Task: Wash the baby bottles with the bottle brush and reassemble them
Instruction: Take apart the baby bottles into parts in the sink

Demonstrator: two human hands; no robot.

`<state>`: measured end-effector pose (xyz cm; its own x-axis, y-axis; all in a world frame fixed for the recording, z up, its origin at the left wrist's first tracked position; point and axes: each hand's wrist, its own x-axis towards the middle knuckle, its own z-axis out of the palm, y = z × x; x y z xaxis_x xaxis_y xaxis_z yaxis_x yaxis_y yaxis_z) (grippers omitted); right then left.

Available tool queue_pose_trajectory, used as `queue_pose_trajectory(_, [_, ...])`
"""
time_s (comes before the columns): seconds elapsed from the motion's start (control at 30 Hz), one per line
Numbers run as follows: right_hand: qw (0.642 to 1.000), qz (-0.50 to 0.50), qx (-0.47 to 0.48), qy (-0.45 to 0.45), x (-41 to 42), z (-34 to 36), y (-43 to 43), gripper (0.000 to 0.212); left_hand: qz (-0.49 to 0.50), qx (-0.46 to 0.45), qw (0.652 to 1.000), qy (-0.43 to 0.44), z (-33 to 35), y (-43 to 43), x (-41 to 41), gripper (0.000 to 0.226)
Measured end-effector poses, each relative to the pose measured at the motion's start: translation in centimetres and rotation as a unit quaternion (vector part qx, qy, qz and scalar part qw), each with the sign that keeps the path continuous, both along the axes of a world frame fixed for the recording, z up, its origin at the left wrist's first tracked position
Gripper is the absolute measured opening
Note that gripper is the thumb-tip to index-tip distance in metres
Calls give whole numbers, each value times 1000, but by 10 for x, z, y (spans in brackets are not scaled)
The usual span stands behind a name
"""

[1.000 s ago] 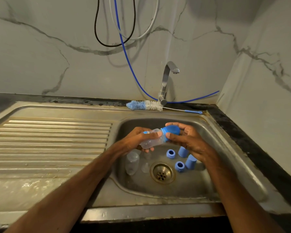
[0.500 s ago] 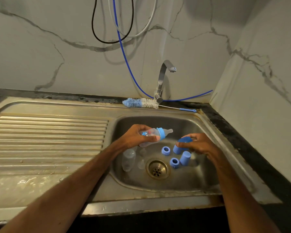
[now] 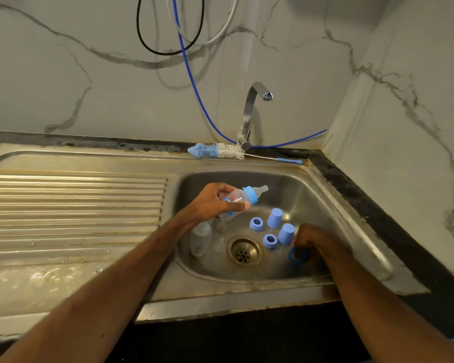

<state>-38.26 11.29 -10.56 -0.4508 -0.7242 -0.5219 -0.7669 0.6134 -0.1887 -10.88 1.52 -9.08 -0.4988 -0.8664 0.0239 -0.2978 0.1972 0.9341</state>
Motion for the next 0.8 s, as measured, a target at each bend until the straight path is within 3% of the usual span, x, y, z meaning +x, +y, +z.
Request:
queue_pose_trajectory(0.17, [999, -15, 44, 4, 2, -8, -3, 70, -3, -2, 1000, -11, -3, -2, -3, 61])
queue_pose_trajectory(0.8, [998, -6, 57, -5, 4, -7, -4, 60, -29, -9, 999, -29, -7, -3, -5, 57])
